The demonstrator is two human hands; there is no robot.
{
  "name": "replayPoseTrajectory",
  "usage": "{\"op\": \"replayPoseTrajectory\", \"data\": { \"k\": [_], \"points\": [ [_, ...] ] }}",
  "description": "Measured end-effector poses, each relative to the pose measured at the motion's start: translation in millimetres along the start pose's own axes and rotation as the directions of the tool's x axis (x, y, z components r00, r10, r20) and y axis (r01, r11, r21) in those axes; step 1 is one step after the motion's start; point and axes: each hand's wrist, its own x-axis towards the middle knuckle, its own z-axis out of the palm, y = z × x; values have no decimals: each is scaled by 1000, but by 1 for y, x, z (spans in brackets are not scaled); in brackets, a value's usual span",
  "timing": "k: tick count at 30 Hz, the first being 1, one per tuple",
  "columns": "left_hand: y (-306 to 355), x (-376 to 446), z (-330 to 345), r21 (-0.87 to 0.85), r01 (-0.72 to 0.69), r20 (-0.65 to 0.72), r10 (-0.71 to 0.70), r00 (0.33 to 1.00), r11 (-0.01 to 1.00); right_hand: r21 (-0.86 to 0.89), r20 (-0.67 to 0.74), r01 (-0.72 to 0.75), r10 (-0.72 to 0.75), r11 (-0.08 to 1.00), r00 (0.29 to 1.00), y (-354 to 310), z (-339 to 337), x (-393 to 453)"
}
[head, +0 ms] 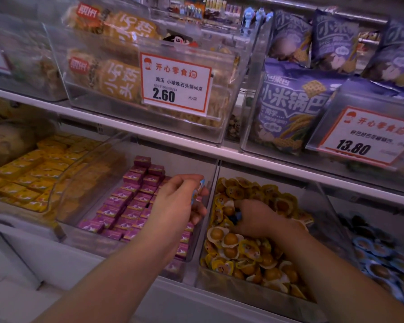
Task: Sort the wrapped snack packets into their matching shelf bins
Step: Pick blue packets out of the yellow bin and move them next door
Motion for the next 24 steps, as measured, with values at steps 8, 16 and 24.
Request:
{"op": "replayPoseTrajectory", "data": {
  "k": [8, 16, 24],
  "points": [
    [2, 1, -2, 16, 2, 0, -2, 1000, 1000, 95, 58, -71, 66, 993, 996, -8, -1, 4],
    [3, -3, 7, 76, -87, 9, 86, 996, 993, 706, -108, -43, 167, 707, 980, -6, -40, -43],
    [-27, -38, 47, 510, -528, 336, 407, 849, 679, 933, 123, 3, 329, -359, 936, -7, -56, -116]
  ]
}}
